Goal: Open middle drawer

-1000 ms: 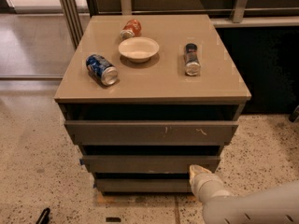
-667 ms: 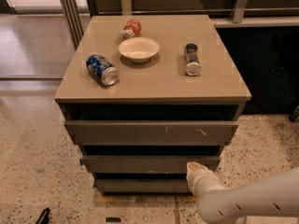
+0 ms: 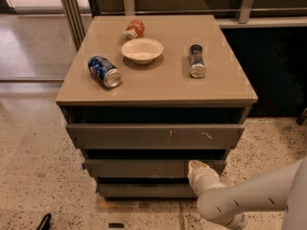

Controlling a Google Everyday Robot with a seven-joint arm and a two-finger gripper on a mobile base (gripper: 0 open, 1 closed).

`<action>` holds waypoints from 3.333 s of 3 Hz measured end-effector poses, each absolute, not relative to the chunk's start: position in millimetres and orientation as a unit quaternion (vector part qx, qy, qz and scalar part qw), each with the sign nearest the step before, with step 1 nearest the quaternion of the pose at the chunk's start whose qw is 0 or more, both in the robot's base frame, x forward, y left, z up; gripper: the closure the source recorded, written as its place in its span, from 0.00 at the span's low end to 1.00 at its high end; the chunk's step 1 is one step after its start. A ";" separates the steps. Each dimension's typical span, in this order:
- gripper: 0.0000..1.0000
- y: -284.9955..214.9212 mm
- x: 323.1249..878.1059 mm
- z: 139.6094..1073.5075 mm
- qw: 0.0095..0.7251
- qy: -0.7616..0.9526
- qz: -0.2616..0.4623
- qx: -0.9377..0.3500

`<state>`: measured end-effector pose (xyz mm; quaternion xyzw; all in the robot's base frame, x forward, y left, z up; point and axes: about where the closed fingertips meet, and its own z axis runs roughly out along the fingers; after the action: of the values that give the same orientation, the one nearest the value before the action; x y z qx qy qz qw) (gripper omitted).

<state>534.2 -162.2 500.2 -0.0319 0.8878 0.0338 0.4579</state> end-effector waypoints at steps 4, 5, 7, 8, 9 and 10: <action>1.00 -191.4 592.7 477.9 0.477 0.878 0.021 0.010; 1.00 -191.6 592.8 477.7 0.477 0.879 0.021 0.010; 1.00 -184.4 599.5 457.9 0.464 0.886 0.009 -0.005; 1.00 -183.2 608.5 447.7 0.458 0.889 0.000 -0.014; 1.00 -184.0 617.2 440.6 0.448 0.894 -0.011 -0.023; 1.00 -184.0 617.3 440.6 0.447 0.894 -0.011 -0.024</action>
Offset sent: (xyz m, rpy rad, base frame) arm 0.0417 -0.0295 -0.0162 0.0569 -0.0724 -0.1701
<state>617.3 -184.0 440.6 -0.0237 0.8941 -0.0111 0.4471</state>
